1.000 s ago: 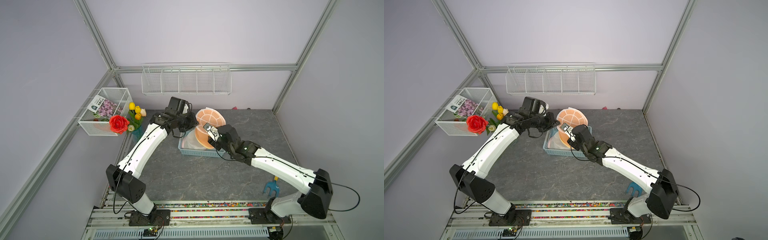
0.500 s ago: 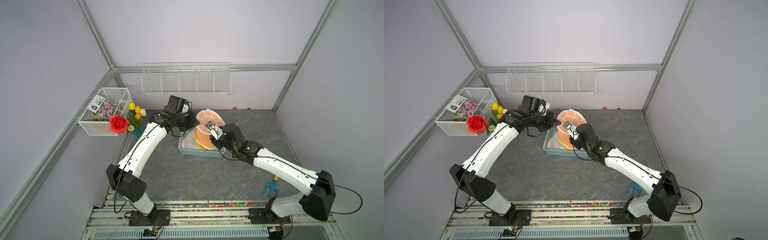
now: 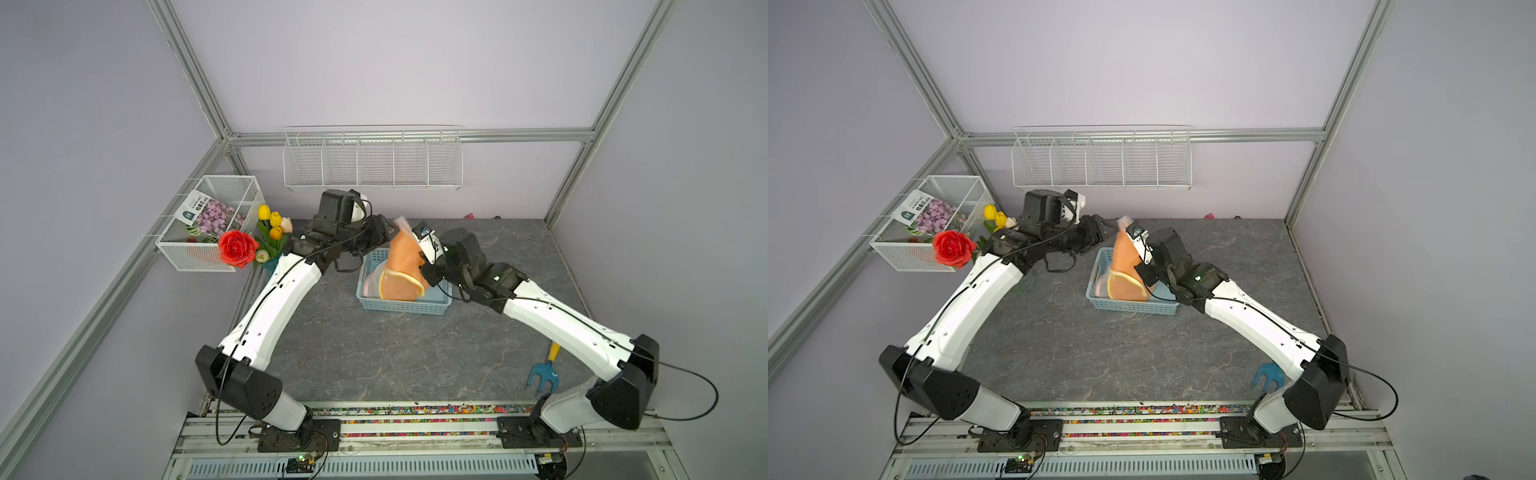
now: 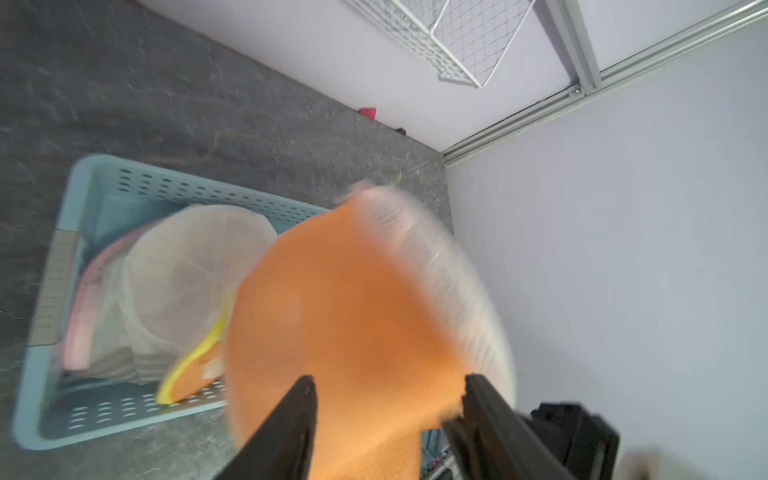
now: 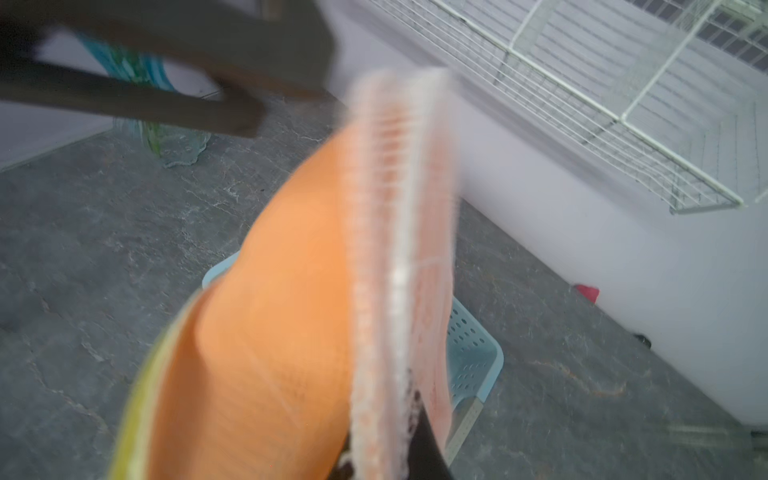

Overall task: Turn the laundry bag inside out
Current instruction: Turn over the laundry bag.

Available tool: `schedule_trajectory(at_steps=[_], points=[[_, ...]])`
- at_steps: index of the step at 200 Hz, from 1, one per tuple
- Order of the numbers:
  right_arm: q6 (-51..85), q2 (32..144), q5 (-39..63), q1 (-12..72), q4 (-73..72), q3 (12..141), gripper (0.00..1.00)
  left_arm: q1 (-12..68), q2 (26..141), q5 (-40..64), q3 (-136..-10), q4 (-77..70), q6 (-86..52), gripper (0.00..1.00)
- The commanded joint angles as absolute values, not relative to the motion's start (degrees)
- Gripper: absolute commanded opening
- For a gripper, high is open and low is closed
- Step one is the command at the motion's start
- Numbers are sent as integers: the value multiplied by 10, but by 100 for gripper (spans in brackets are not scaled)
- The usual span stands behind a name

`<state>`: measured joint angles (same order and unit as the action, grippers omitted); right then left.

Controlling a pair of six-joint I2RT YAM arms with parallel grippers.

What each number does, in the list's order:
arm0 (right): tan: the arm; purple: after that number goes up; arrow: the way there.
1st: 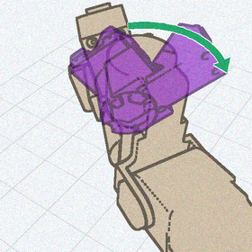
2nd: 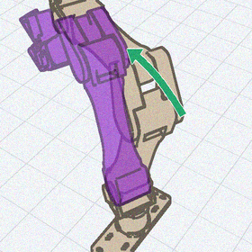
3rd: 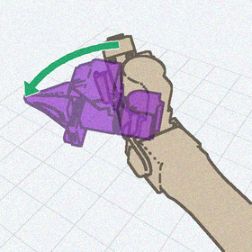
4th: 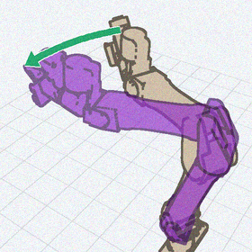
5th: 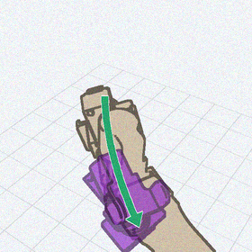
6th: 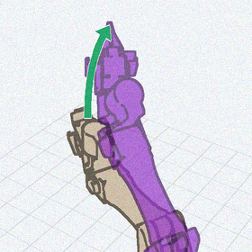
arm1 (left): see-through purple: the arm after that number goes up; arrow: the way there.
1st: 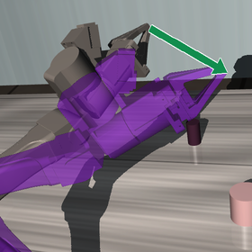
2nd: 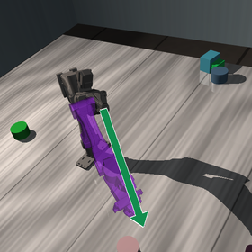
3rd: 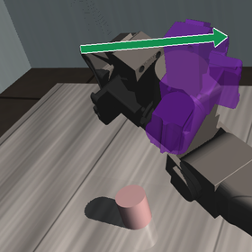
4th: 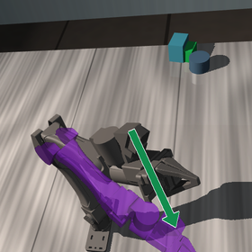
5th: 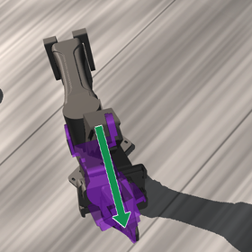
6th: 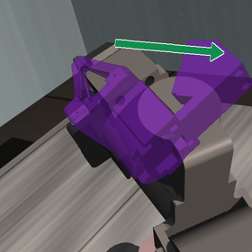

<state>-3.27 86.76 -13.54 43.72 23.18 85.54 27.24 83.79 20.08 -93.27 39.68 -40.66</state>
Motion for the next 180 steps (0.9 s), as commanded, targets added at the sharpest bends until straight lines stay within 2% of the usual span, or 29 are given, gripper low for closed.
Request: schedule_trajectory(at_steps=[1,31,56,79,119,137,180], points=[[75,872,-136,412,292,931,0,273,737,149,-863,345,-378,65],[154,876,-56,374,341,989,0,273,650,122,-785,336,-359,67],[194,859,22,353,321,978,0,274,616,187,-733,290,-353,67],[212,825,100,333,258,918,0,289,609,250,-692,233,-359,65],[263,772,237,299,137,803,0,381,636,232,-677,191,-333,57],[271,755,280,296,100,766,0,385,651,227,-677,185,-335,51],[298,708,331,296,5,671,0,391,645,221,-658,170,-328,46]])
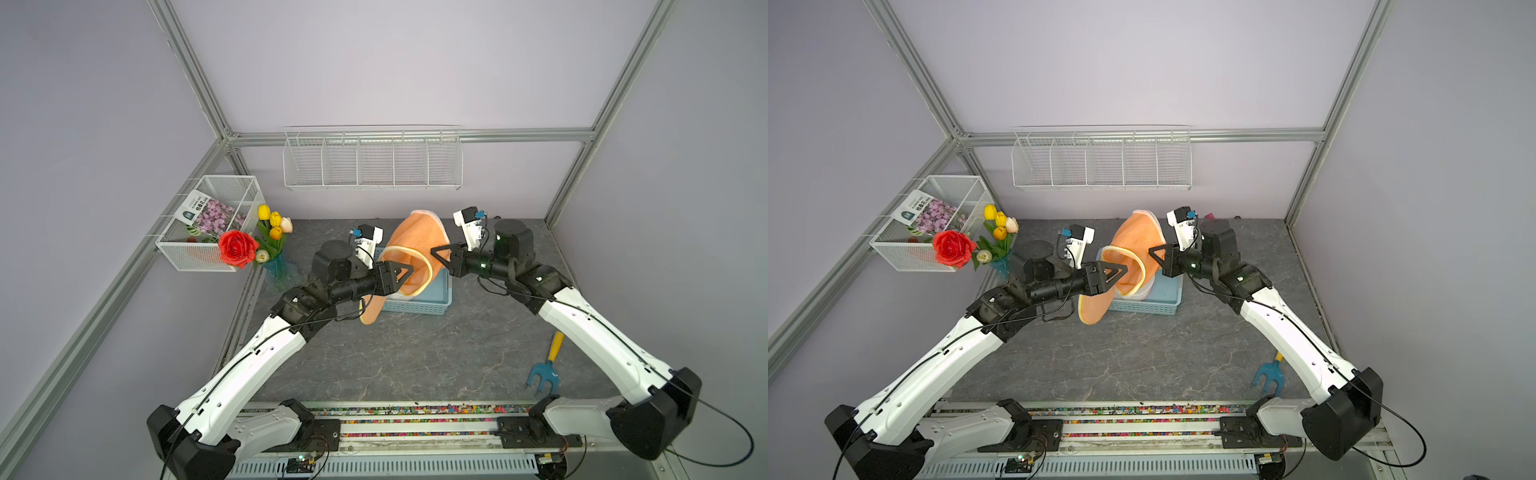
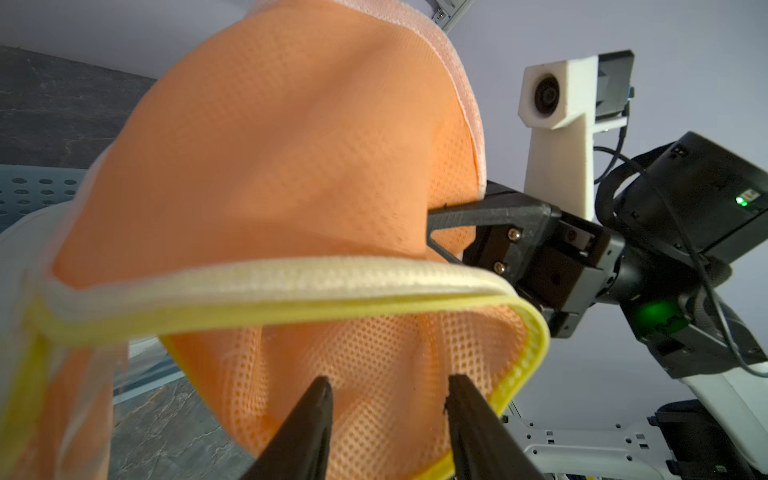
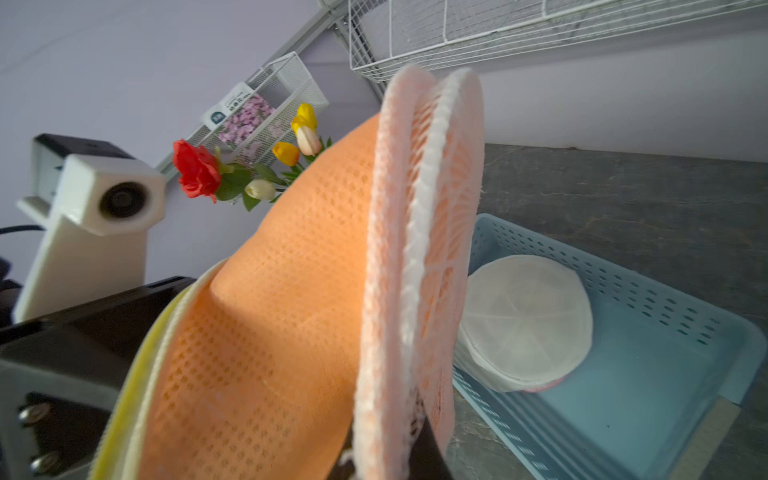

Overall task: Turn the laundry bag inside out
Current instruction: Turn over the laundry bag.

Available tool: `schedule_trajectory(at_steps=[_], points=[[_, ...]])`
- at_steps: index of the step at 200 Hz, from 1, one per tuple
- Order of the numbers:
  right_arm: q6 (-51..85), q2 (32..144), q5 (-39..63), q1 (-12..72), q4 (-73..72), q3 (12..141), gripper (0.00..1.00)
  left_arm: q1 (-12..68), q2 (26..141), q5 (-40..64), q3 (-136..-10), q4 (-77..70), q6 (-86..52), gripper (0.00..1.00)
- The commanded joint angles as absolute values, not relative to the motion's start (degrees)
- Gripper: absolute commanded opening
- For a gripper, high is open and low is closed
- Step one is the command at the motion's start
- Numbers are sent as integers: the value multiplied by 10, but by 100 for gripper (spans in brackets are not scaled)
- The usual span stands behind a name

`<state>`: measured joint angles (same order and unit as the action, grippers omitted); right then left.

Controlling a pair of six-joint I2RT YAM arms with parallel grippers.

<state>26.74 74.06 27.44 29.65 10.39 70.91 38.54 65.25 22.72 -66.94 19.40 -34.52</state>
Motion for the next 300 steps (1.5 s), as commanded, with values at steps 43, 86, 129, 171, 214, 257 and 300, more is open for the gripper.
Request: schedule_trajectory(at_steps=[43,86,129,171,214,257,300], points=[[341,691,372,298,-72,617,0,395,644,216,-639,152,-331,40],[340,670,324,321,-72,594,0,400,655,197,-616,130,-343,57],[373,650,309,346,-109,574,0,406,673,146,-599,135,-368,62],[392,612,288,349,-114,553,0,405,696,-64,-619,257,-395,62],[417,594,304,342,-142,524,0,395,686,-14,-605,194,-366,62],[469,600,341,306,-214,489,0,388,614,124,-565,87,-343,64],[475,609,336,305,-221,488,0,382,581,116,-587,147,-349,63]])
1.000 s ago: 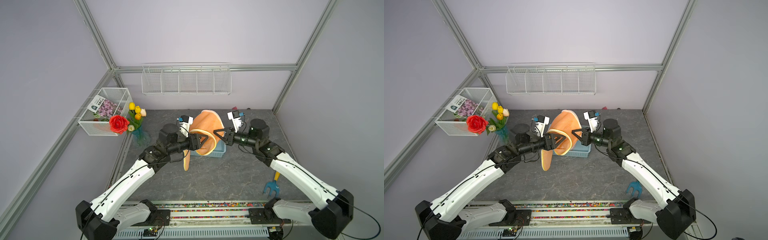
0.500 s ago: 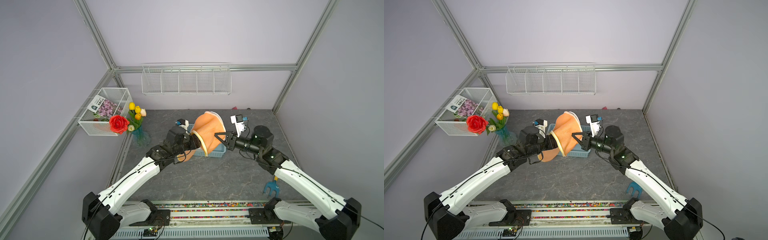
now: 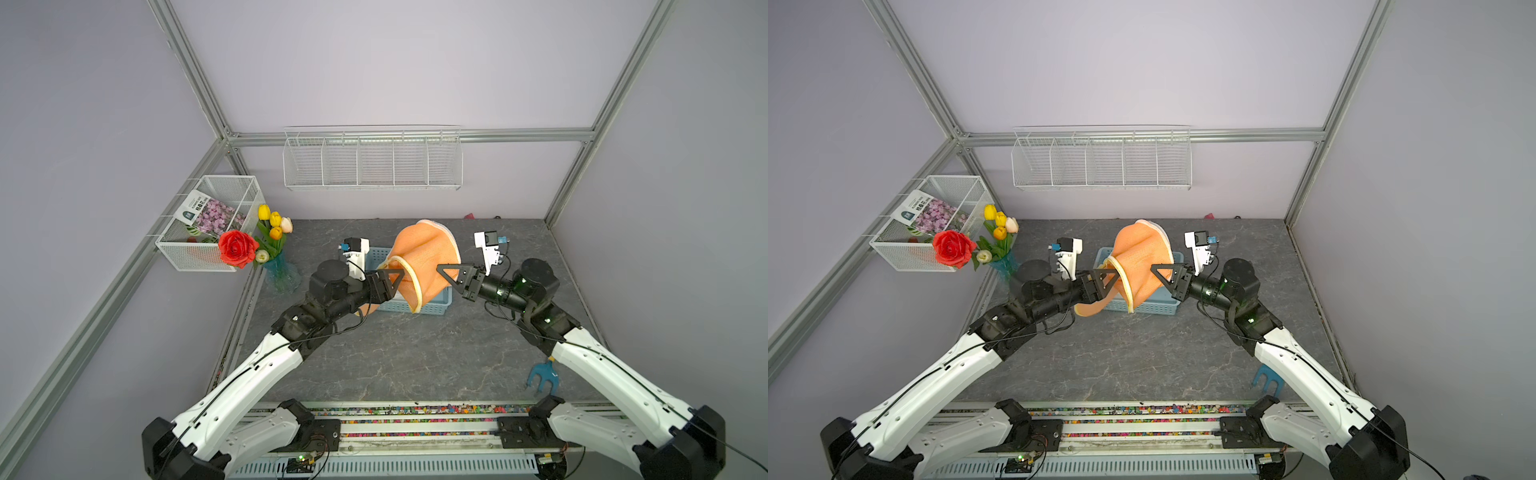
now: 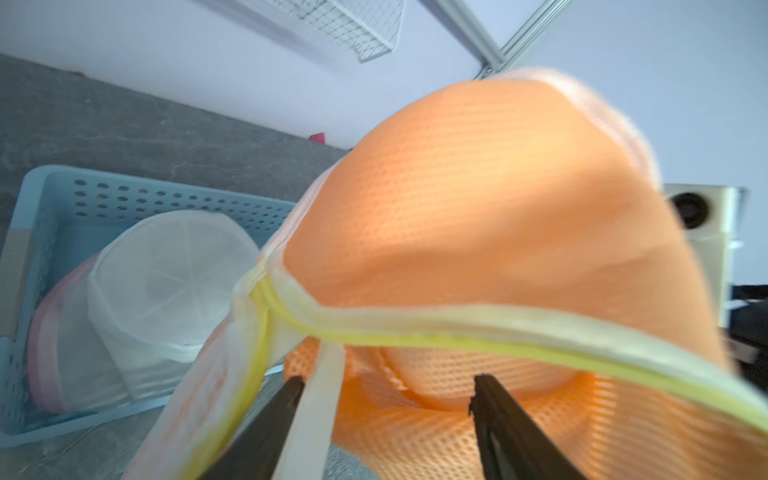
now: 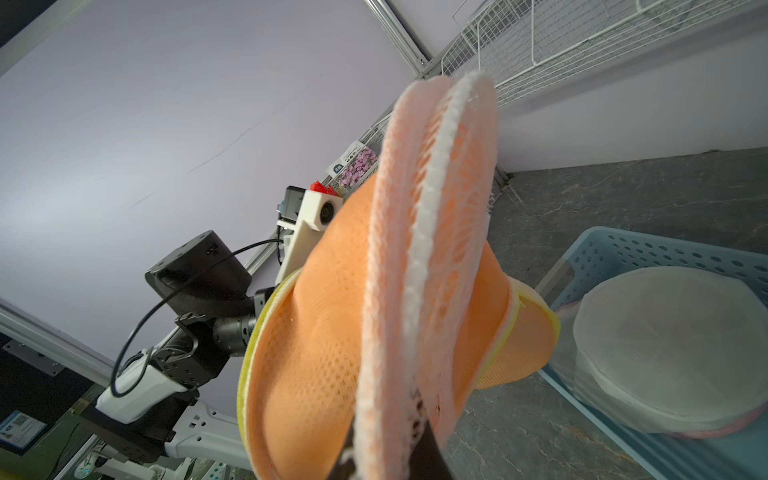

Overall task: Turn the laundry bag inside out
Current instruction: Turn over the laundry bag.

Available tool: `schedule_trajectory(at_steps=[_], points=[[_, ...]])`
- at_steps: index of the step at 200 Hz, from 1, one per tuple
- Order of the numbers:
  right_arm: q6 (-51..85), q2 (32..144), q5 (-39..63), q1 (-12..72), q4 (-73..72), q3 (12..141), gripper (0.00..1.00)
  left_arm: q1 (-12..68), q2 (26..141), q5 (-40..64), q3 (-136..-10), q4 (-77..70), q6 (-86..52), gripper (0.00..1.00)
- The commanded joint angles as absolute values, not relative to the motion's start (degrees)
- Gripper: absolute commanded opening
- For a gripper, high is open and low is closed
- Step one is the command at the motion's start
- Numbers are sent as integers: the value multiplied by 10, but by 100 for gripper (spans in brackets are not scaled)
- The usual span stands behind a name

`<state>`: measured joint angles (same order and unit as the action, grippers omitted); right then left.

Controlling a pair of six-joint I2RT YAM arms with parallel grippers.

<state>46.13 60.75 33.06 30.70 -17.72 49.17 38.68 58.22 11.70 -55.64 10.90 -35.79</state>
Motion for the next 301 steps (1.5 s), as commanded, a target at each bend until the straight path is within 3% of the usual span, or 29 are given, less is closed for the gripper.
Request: schedule_trajectory(at_steps=[1,43,71,101,132,159,208,242,282,301], points=[[474,609,336,305,-220,488,0,382,581,115,-588,151,-349,63],[482,613,336,305,-224,494,0,382,571,182,-556,91,-362,39],[491,615,336,306,-227,496,0,382,587,232,-552,54,-386,41],[501,615,343,306,-242,495,0,380,606,196,-554,68,-389,43],[513,611,351,306,-256,490,0,331,604,235,-517,14,-432,57],[526,614,358,307,-278,481,0,324,601,270,-501,-43,-447,63],[558,631,365,308,-336,467,0,324,613,341,-480,-143,-483,59],[542,623,359,308,-308,472,0,324,606,300,-506,-44,-446,60],[578,638,370,310,-360,463,0,324,613,315,-493,-81,-458,59],[589,647,369,312,-375,457,0,324,616,341,-479,-136,-478,53]])
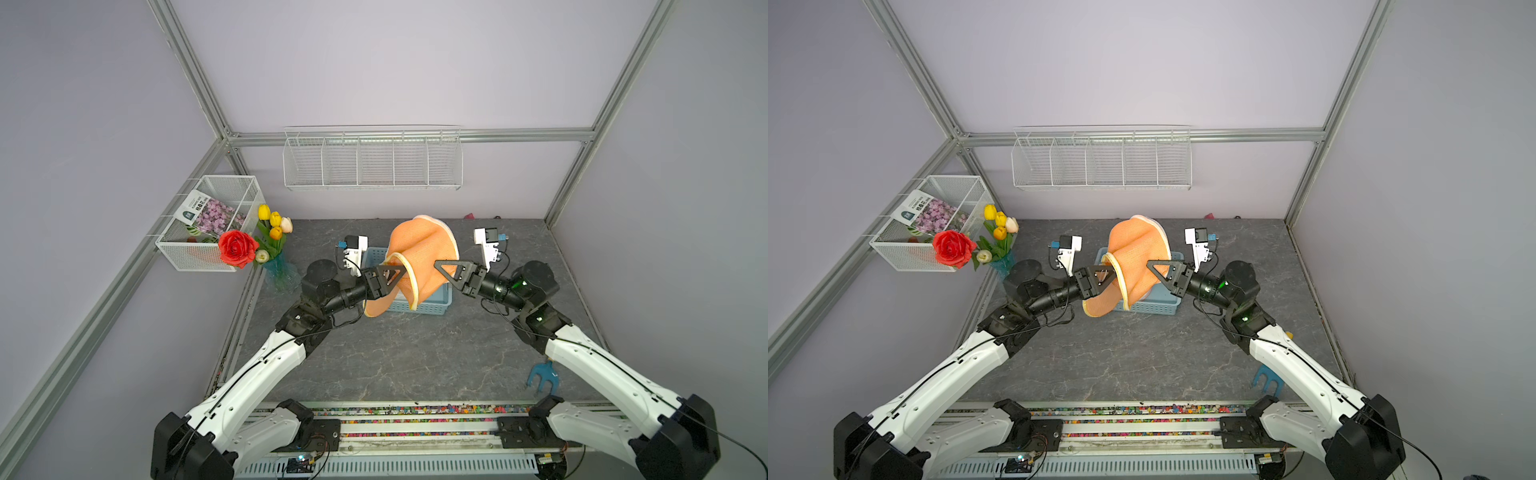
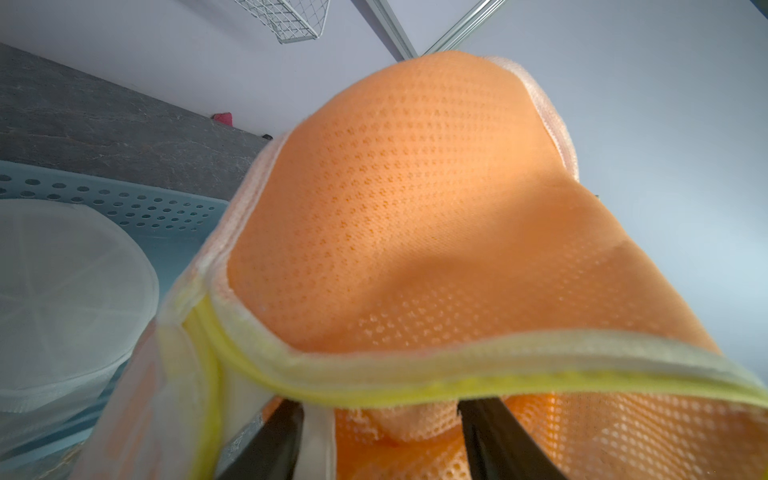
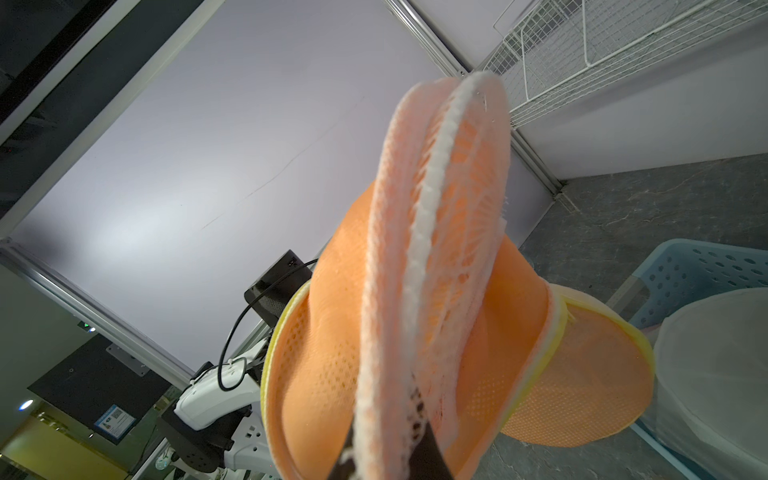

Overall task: Turn the laundry bag inside out
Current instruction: Turn over the laundry bag.

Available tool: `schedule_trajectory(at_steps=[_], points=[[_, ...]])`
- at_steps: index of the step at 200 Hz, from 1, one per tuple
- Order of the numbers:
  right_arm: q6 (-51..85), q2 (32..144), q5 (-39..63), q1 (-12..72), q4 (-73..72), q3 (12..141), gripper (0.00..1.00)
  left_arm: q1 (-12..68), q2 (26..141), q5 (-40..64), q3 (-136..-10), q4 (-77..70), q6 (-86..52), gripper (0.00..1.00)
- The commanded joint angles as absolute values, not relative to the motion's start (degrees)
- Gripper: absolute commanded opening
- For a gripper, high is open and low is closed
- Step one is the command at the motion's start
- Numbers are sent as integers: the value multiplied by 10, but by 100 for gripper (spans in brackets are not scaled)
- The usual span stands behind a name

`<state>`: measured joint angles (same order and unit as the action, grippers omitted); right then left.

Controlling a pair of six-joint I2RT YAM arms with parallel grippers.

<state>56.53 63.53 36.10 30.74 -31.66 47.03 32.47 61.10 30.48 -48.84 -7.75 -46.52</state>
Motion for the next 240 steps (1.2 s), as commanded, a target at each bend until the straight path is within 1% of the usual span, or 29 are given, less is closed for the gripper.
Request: schedule_trajectory(at_steps=[1,11,21,53,61,71,90,95,106,113,121,133,139,152,164,180,203,228,240], points=[[589,647,368,312,-376,457,0,324,616,342,-479,-139,-479,53],[594,653,367,312,-382,452,0,325,614,351,-472,-159,-486,49],[601,660,365,312,-389,444,0,324,607,352,-469,-163,-488,41],[612,672,357,313,-400,427,0,324,583,340,-466,-135,-477,20],[610,675,355,313,-390,427,0,324,578,336,-468,-123,-475,12],[605,677,352,314,-378,426,0,324,575,328,-472,-102,-473,0],[554,672,345,315,-286,444,0,324,577,302,-501,-20,-454,0],[535,668,340,315,-252,451,7,324,579,295,-515,6,-443,0],[491,656,316,315,-167,470,26,325,587,289,-546,73,-410,0],[463,643,291,315,-114,481,34,324,594,288,-562,109,-388,0],[430,627,255,316,-56,493,39,324,600,285,-577,143,-372,0],[385,596,195,316,9,505,43,324,609,284,-590,185,-355,0],[368,576,171,316,24,505,45,324,613,283,-595,205,-346,0],[327,533,135,322,28,497,55,324,623,282,-605,244,-327,0],[280,508,125,335,38,506,56,325,633,288,-615,278,-305,0],[214,512,138,358,110,559,56,326,645,295,-628,316,-282,0],[140,578,156,413,223,655,53,337,655,317,-641,341,-249,0],[87,665,119,478,323,751,49,384,672,260,-681,403,-203,0],[79,696,102,495,350,777,48,394,679,258,-691,418,-197,0]])
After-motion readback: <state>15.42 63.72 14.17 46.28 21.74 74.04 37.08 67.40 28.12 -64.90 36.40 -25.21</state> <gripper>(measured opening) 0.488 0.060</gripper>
